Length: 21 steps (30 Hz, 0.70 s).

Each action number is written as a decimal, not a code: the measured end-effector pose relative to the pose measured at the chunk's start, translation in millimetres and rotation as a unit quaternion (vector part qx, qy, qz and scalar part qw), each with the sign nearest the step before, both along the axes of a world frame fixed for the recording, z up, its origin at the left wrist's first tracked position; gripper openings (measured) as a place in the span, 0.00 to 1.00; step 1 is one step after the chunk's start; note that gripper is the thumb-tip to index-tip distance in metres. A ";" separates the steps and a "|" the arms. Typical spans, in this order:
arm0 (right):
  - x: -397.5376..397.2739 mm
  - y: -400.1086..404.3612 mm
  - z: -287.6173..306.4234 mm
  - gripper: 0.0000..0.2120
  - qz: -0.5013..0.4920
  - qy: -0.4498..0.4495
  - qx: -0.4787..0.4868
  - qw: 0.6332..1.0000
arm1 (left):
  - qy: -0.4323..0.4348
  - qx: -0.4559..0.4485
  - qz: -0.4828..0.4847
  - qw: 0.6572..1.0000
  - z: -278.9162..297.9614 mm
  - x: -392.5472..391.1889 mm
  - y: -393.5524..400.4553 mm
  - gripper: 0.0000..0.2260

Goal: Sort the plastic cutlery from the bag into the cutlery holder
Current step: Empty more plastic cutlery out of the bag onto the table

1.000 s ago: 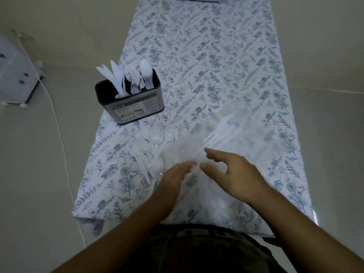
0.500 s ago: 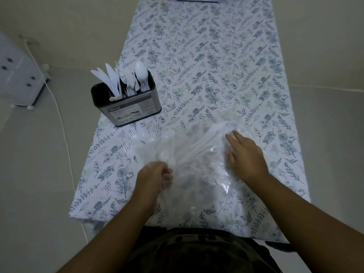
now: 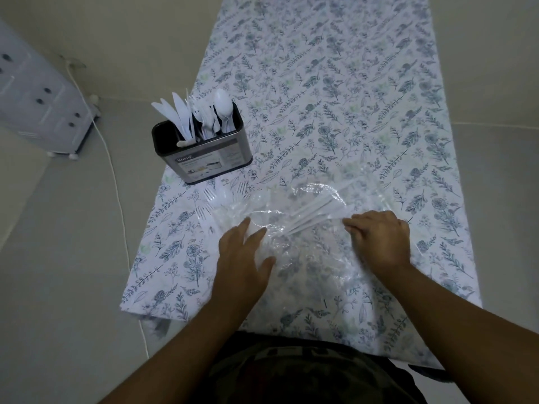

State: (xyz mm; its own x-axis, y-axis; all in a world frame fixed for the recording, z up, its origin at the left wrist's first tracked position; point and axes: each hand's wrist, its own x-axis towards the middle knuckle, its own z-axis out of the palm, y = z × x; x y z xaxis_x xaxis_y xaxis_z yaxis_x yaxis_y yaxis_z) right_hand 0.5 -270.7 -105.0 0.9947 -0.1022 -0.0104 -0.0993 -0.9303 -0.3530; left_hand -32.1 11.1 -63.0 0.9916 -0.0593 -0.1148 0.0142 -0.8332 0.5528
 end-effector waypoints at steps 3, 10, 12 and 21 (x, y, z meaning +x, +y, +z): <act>2.7 3.4 3.4 0.17 0.009 0.066 0.016 0.998 | -0.020 -0.075 0.094 0.993 7.4 5.5 -2.3 0.18; -8.5 6.8 8.5 0.37 0.095 0.134 0.032 0.986 | -0.066 -0.235 0.148 0.958 39.1 7.2 2.6 0.15; -9.5 7.6 10.4 0.40 0.098 0.156 0.030 0.982 | -0.092 -0.275 0.169 0.942 45.9 10.9 3.0 0.14; -10.8 13.1 3.0 0.20 0.064 -0.001 0.055 0.996 | -0.100 -0.256 0.154 0.949 44.1 17.0 7.7 0.17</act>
